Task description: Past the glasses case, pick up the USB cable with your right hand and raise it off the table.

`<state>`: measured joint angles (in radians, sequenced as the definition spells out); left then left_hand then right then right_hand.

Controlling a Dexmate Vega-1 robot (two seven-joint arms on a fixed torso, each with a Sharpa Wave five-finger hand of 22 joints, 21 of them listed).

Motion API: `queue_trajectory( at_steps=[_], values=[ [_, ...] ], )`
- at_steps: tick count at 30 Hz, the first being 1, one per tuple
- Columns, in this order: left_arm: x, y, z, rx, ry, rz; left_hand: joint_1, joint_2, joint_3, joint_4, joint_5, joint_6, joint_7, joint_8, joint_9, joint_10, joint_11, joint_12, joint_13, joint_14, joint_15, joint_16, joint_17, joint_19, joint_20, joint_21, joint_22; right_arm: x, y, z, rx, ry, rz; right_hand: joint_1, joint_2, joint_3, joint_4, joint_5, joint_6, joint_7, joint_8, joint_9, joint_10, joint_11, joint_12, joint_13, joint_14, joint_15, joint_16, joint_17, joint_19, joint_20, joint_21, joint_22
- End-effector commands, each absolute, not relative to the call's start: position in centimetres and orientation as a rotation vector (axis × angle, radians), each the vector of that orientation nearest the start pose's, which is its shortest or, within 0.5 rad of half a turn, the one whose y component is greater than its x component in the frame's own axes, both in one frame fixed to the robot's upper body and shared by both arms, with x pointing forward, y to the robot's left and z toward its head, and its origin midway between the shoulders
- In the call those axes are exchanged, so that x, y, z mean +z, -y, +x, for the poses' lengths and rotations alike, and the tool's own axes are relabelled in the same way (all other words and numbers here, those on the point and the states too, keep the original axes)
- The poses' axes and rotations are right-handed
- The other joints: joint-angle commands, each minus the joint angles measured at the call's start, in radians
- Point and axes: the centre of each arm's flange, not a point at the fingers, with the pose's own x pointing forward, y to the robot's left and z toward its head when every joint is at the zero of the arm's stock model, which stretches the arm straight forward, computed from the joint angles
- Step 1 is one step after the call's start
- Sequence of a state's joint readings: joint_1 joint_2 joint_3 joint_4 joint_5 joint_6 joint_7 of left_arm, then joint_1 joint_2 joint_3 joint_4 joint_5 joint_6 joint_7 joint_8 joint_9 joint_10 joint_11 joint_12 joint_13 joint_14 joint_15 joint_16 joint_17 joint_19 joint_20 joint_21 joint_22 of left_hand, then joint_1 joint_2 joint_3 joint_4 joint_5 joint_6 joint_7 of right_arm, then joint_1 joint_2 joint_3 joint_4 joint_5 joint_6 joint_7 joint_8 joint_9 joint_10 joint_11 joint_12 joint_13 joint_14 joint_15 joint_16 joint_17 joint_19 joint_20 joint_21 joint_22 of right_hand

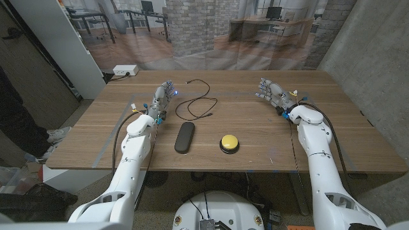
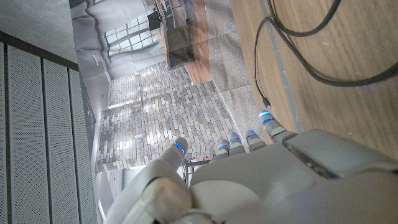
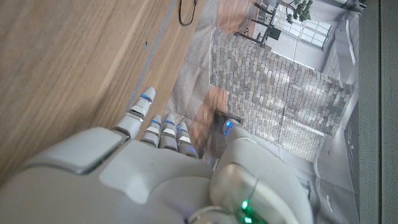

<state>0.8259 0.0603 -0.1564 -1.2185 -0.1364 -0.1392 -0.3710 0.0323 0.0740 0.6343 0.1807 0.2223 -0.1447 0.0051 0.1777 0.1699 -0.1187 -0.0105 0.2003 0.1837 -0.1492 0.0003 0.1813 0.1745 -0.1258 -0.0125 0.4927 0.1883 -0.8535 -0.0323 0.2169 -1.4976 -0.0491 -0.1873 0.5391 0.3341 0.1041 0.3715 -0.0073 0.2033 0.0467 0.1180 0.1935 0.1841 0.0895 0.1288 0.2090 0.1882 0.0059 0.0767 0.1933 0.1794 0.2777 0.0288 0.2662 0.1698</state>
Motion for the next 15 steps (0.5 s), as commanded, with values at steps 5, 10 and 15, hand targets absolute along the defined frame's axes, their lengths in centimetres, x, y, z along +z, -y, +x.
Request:
queue_trajectory(
  at_steps=[5,10,15],
  values=[
    [-3.06,-29.13,67.50,-0.210,0.560,-0.054,-0.003,0.103,0.008,-0.001,0.004,-0.005,0.005,0.004,0.004,0.000,0.004,0.006,0.005,-0.008,0.005,0.006,0.005,-0.005,0.001,0.002,0.003,1.27,29.10,64.78,0.386,0.347,-0.071,0.019,0.009,0.005,-0.015,-0.007,0.003,0.005,0.004,0.001,0.011,0.014,0.003,0.006,0.019,0.003,0.011,0.003,0.029,0.002,0.001,0.004],
    [-3.01,-29.14,67.59,-0.209,0.560,-0.054,-0.003,0.103,0.008,-0.001,0.004,-0.005,0.005,0.004,0.004,-0.001,0.004,0.005,0.005,-0.009,0.005,0.006,0.005,-0.005,0.002,0.002,0.003,1.51,29.11,64.80,0.415,0.310,-0.069,0.026,0.013,0.007,-0.022,-0.010,0.008,0.010,0.004,0.002,0.019,0.016,0.005,0.007,0.027,0.005,0.013,0.003,0.042,0.003,0.002,0.004],
    [-3.13,-29.17,67.73,-0.209,0.556,-0.056,-0.003,0.102,0.008,0.000,0.004,-0.005,0.006,0.004,0.004,-0.001,0.003,0.005,0.005,-0.009,0.005,0.006,0.005,-0.005,0.002,0.001,0.003,1.70,29.11,64.99,0.452,0.279,-0.045,0.030,0.015,0.007,-0.027,-0.012,0.011,0.013,0.005,0.002,0.024,0.023,0.006,0.007,0.032,0.008,0.013,0.003,0.051,0.006,0.003,0.004]
  ],
)
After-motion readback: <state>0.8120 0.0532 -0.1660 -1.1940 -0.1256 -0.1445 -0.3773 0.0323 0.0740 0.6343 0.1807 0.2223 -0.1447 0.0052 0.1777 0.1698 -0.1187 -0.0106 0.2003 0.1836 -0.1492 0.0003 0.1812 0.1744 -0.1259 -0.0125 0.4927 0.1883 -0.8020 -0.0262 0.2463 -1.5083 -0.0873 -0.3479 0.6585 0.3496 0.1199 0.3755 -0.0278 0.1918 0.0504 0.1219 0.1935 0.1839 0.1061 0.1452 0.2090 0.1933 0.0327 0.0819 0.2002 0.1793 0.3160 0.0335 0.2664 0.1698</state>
